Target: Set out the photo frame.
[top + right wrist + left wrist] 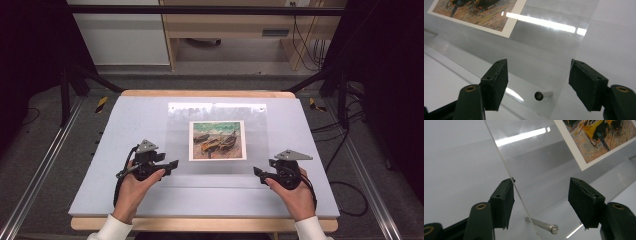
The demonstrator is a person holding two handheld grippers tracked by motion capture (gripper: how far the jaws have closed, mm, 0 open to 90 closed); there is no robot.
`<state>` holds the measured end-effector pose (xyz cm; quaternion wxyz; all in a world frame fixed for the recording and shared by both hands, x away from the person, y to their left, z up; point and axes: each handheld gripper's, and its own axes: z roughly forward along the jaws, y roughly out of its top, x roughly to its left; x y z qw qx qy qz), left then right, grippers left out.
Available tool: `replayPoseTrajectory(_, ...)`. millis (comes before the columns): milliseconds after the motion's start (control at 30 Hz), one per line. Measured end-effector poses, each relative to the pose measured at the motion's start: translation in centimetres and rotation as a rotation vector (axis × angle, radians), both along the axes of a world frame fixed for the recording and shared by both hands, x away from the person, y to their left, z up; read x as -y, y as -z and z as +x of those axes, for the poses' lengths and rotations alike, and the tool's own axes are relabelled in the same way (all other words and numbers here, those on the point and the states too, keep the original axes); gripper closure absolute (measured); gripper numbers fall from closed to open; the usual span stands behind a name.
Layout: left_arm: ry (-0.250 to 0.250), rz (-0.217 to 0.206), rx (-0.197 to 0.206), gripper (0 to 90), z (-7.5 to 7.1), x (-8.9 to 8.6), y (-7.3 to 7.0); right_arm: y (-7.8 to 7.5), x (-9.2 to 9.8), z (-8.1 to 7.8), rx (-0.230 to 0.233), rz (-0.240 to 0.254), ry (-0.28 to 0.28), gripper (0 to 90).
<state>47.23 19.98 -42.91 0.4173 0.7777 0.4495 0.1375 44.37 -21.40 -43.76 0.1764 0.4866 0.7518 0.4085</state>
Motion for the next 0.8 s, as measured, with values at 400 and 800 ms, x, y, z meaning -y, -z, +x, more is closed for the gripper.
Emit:
replayPoseTrajectory(400,-0.022,0.004,0.023,43.3,-1.1,0.0,0.1,0.0,0.2,-0.8,0.017,-0.025,-0.002,38.9)
replayPoseTrajectory(800,-0.032,0.027,0.048,49.1,-2.3,0.0,0.1,0.1,0.3,-2.0,0.033,-0.053,0.004,47.5)
